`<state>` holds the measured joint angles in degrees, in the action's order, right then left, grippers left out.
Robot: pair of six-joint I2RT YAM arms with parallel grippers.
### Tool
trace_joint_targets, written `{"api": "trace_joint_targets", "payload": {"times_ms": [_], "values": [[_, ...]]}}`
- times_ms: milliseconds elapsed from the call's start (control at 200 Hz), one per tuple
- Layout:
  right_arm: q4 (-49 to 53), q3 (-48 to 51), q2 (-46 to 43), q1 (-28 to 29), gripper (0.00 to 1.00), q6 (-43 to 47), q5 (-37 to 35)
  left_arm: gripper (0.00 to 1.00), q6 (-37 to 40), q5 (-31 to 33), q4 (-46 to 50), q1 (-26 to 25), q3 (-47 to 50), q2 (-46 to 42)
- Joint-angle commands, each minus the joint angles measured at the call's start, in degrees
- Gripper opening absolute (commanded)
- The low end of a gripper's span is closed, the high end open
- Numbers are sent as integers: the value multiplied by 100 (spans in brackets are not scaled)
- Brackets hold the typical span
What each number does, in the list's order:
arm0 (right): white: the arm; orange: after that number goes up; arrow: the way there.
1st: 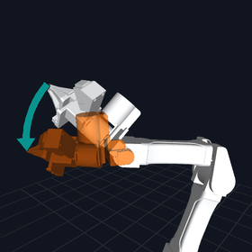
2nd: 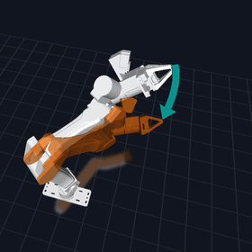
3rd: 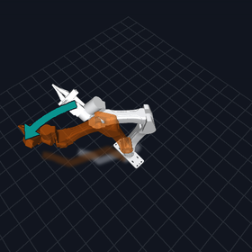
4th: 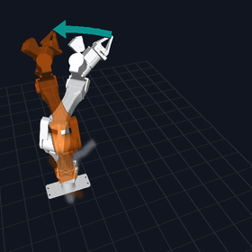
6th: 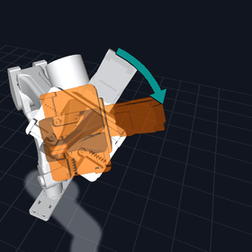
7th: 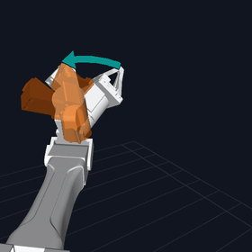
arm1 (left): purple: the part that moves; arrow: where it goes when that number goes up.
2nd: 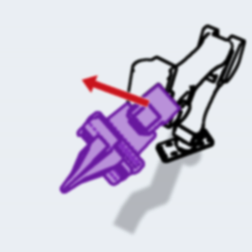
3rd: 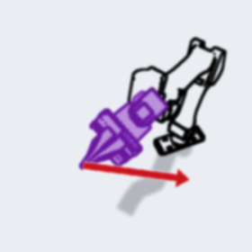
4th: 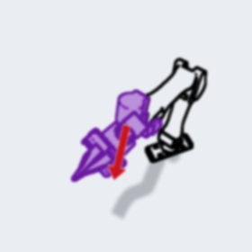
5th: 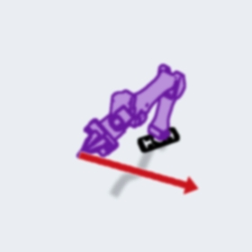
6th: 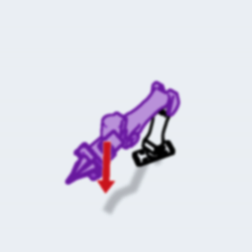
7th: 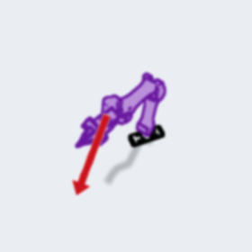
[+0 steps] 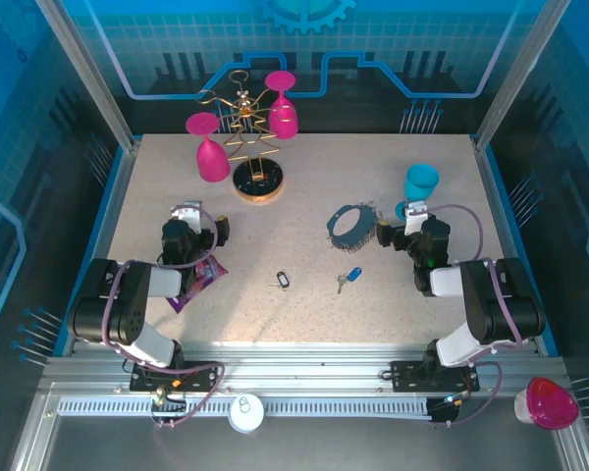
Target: Put the keys on the keyring
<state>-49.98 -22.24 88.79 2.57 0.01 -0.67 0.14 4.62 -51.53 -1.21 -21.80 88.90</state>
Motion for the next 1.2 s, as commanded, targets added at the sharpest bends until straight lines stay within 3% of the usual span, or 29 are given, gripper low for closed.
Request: {"api": "trace_joint_targets", "payload": {"times_ms": [0, 821, 901, 1091, 1191], "values": [[-39, -88, -46, 48, 100, 67, -56, 99, 54, -110, -86, 60, -43, 6], [-51, -82, -54, -3, 100, 30, 38, 99, 47, -115, -103, 60, -30, 4], [-58, -33, -212, -25, 95, -31, -90, 99, 86, -112, -168, 60, 56, -185], [1635, -440, -1428, 7, 95, -350, -862, 99, -311, 460, 1782, 64, -442, -1687], [2484, -704, -1906, 69, 91, -704, -893, 99, -863, 307, 2472, 53, -710, -2210]]}}
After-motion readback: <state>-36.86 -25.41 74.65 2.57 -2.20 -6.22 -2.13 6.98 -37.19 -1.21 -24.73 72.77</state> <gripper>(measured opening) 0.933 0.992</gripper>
